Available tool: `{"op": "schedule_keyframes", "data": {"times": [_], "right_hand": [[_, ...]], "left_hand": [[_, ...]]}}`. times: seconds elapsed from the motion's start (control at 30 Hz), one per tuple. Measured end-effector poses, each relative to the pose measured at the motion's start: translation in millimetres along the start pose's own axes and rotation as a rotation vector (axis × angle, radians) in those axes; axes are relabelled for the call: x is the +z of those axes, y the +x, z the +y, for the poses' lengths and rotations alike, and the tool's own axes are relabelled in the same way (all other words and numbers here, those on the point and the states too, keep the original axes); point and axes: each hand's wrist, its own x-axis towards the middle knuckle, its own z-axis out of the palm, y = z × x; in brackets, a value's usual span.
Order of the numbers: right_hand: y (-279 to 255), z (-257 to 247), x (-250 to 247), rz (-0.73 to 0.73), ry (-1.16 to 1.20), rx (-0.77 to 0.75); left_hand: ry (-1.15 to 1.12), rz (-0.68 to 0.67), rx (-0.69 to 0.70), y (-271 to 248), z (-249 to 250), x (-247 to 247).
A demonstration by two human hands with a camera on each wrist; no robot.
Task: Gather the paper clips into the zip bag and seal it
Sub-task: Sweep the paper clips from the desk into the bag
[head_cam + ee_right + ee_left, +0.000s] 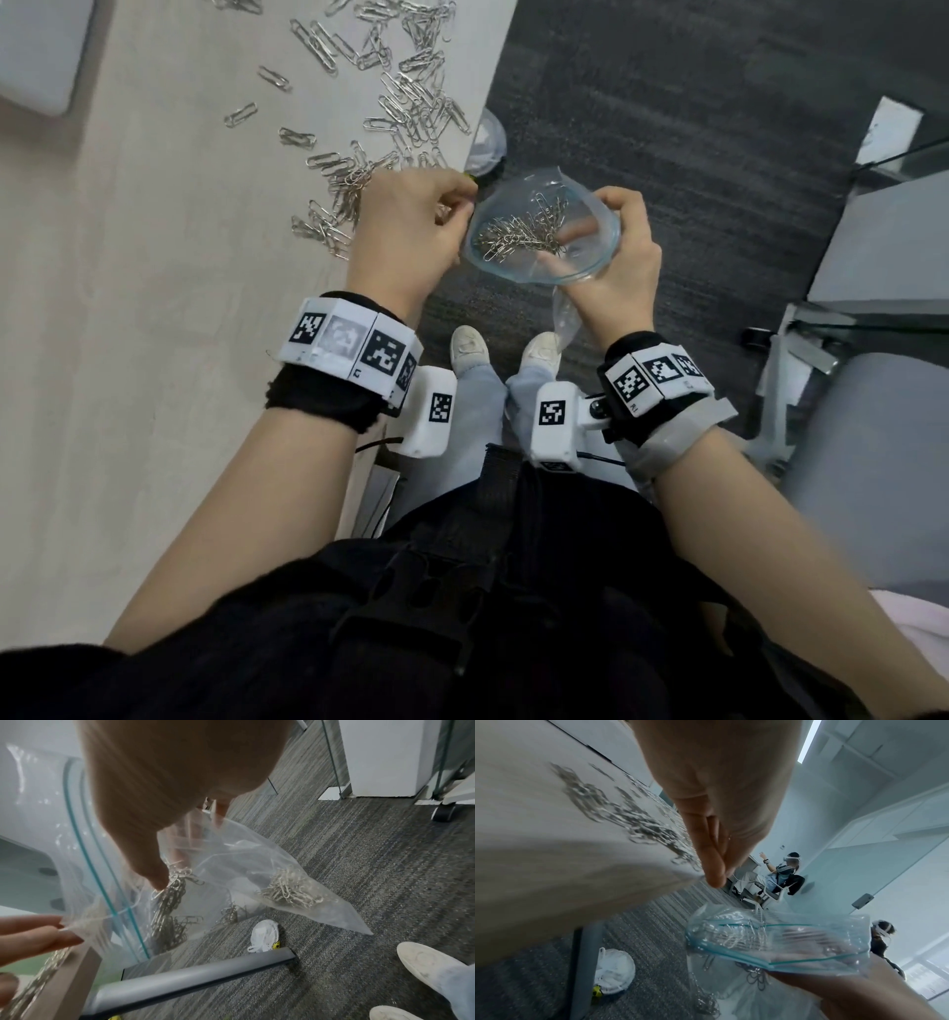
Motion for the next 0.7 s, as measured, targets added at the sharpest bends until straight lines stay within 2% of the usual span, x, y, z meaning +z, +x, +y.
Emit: {"op": "schedule_keyframes", "data": {"times": [0.13,0.3,0.37,0.53,0.7], "right_hand": [[1.2,-2.1,-19.9,0.033,0.016,-0.010],[7.5,-10.8,-44.1,0.075,0.017,-0.056],[9.0,-14.1,-49.2,0.082,0.031,-0.064],[10.4,-9.9,-53.9,0.126,0.166,0.025],[11.4,-6.3,-44.6,0.093,0.206,0.025]], "left_hand": [[0.036,0.027,-0.017,14.7,16.0,11.2],[0.178,-0.196,-0.083,35.1,34.8,21.8],[0.191,-0.239,-0.065,39.3,39.8,22.6],[0.077,-0.143,0.135,43.1,58.1,15.6],[-0.001,-0.146,0.155,43.4,57.6,10.1]]}}
